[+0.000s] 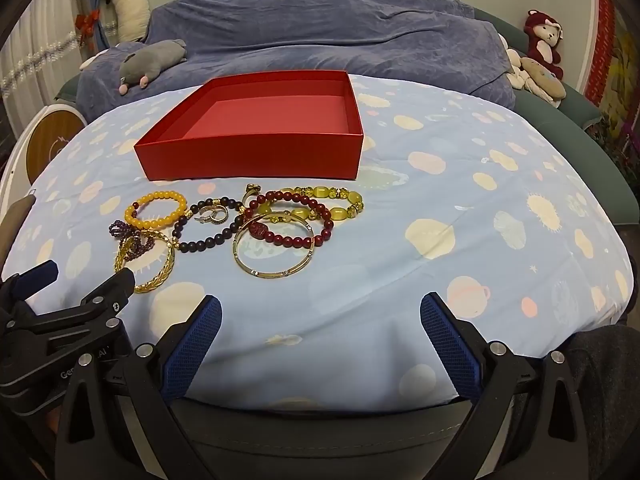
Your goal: Organize jewelry
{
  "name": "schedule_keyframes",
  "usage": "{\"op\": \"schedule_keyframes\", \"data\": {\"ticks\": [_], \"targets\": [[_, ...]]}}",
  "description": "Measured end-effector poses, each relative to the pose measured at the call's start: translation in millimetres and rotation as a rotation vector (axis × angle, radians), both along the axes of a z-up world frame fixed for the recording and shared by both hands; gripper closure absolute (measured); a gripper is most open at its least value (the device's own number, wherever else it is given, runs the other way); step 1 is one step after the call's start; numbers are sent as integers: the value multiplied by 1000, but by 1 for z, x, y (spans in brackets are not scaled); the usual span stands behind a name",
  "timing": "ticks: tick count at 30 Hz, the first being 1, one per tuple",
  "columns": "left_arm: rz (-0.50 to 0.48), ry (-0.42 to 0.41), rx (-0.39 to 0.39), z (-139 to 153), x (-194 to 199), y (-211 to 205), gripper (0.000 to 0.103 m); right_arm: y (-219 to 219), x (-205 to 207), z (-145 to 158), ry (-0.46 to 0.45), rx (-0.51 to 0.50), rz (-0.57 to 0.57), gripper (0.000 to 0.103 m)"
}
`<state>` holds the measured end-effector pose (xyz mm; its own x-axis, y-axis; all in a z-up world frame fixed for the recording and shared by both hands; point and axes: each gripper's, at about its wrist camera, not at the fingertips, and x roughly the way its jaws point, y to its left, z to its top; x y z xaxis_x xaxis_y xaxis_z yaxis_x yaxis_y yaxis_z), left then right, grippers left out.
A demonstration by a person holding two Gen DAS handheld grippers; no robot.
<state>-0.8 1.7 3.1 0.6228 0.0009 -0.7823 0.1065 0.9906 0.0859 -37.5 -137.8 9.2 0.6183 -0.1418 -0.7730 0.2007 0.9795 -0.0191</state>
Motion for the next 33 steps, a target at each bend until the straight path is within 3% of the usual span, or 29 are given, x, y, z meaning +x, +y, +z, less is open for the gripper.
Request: {"op": "schedule_keyframes", "data": {"ticks": [33], "targets": [[-4, -13, 1, 5, 0, -2, 8, 1, -3, 5, -13, -12, 7, 7]]}}
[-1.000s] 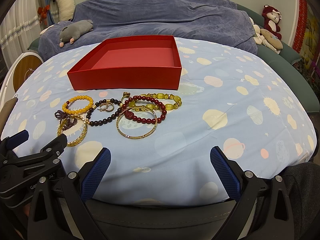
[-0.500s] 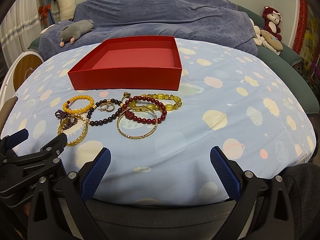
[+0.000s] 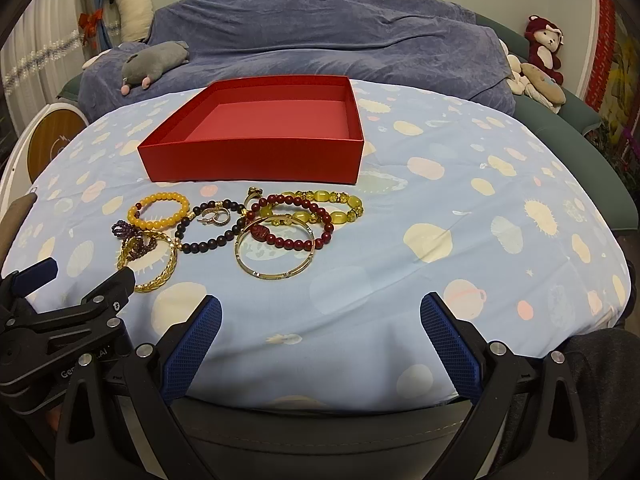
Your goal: Organize jewelry
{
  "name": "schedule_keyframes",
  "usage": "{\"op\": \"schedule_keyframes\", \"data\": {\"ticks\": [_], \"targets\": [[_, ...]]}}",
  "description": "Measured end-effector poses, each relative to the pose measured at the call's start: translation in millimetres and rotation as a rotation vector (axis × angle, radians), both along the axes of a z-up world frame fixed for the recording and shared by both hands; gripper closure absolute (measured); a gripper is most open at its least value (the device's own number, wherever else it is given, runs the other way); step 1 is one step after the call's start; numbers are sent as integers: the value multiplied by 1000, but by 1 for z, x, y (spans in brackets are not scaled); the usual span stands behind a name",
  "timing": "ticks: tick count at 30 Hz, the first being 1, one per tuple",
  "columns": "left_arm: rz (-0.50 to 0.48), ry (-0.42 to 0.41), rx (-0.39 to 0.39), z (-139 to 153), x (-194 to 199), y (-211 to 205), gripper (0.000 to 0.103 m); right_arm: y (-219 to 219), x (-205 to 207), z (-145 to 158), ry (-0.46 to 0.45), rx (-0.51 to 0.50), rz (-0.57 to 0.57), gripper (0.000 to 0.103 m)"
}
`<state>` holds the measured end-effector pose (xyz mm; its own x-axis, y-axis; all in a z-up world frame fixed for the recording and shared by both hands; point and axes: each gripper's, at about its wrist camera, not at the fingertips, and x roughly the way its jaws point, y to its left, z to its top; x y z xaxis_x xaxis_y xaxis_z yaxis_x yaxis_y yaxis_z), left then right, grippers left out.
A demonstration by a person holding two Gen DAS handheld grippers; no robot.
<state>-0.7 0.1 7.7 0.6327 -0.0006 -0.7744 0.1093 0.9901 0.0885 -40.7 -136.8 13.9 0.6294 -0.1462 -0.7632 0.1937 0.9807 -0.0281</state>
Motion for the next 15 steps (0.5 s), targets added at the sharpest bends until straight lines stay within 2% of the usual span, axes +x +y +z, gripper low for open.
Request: {"op": "schedule_keyframes", "data": {"ticks": [15], "targets": [[-1, -7, -2, 0, -3, 0, 8, 0, -1, 1, -2, -3, 1, 7]]}}
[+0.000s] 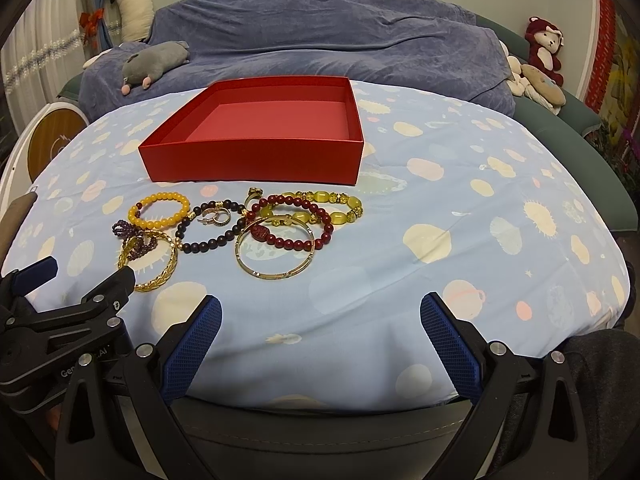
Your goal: Organize jewelry
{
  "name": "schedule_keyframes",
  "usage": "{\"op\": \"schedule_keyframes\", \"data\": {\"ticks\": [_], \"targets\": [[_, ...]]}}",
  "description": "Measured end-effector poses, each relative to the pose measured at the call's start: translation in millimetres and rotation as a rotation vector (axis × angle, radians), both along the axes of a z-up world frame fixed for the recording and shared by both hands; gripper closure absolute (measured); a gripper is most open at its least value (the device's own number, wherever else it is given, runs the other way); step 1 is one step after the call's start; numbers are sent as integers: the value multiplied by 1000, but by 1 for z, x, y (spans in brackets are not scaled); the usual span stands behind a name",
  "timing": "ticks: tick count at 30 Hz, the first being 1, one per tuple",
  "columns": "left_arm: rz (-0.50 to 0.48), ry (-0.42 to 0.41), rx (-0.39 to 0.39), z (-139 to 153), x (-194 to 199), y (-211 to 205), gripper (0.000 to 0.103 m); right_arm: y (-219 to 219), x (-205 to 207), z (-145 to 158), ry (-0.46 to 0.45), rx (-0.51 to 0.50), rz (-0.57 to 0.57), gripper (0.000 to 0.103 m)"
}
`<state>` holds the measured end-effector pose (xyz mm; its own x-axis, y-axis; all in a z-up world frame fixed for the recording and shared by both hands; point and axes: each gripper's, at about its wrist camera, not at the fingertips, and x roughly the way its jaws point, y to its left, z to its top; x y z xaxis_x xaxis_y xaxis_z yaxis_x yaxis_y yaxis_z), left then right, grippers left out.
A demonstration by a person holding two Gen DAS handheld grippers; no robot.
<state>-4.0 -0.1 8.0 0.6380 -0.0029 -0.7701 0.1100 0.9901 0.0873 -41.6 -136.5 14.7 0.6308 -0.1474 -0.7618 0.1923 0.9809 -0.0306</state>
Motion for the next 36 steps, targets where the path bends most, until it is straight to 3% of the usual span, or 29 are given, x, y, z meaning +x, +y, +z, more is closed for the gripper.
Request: {"op": "schedule_keyframes", "data": {"ticks": [36], "targets": [[18, 7, -23, -1, 0, 7, 8, -5, -1, 3, -9, 9, -17, 7]]}}
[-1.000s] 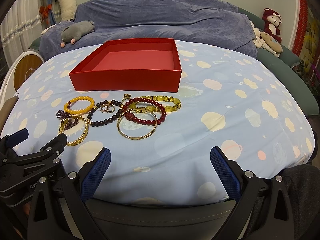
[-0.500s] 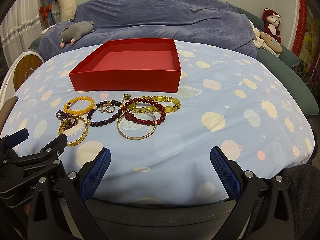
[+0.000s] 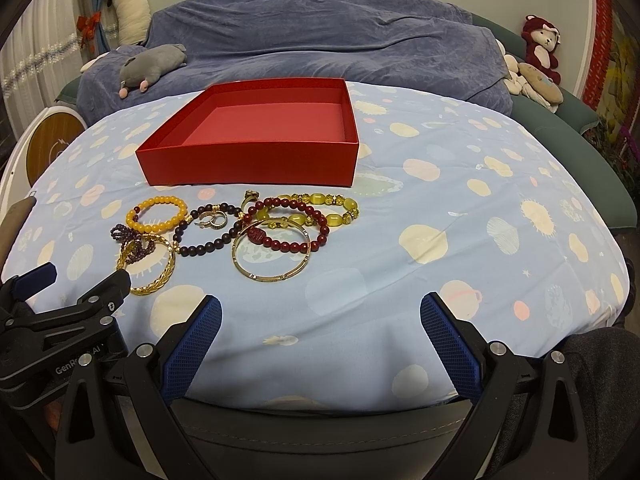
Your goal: Organize jewelry
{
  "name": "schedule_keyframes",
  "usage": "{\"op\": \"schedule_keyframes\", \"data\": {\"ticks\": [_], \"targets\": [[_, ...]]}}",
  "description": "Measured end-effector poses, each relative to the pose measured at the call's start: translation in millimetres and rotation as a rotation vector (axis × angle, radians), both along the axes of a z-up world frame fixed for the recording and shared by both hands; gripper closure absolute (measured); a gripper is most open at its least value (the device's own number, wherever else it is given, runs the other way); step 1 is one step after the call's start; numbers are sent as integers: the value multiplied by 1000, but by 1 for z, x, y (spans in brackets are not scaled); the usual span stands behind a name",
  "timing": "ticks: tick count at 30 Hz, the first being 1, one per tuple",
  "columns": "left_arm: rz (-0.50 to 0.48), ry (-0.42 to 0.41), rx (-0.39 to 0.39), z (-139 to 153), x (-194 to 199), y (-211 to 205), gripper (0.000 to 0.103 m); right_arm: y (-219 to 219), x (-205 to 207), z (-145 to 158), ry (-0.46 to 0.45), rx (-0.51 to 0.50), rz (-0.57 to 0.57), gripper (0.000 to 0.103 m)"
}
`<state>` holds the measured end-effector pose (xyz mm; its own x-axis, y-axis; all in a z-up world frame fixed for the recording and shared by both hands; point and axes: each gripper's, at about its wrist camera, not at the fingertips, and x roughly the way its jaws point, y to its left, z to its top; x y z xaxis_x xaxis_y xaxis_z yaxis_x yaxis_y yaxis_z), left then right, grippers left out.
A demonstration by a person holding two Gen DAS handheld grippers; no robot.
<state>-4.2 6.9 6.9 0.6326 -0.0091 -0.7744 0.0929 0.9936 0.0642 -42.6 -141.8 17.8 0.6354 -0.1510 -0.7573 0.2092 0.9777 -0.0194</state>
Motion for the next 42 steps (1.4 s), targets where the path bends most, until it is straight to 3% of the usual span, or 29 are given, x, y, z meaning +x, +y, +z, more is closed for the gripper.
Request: {"op": "schedule_keyframes", "data": {"ticks": [9, 20, 31, 35, 37, 42], "targets": [[39, 30, -58, 0, 9, 16, 8, -11, 3, 0, -4, 19, -41, 7], [21, 102, -128, -9, 20, 12, 8, -26, 8, -3, 13, 64, -96, 7], [-23, 150, -72, -21, 34, -15, 9, -36, 11, -7, 28, 84, -134, 7], [-51, 180, -47, -27, 39, -22, 26, -35, 13, -9, 32, 87, -127, 7], [-63, 170, -41, -26, 37, -24, 28, -34, 13, -10, 33, 85, -121, 7], [-72, 150, -58, -23, 35, -23, 48, -32, 14, -10, 35, 83, -110, 7]]}}
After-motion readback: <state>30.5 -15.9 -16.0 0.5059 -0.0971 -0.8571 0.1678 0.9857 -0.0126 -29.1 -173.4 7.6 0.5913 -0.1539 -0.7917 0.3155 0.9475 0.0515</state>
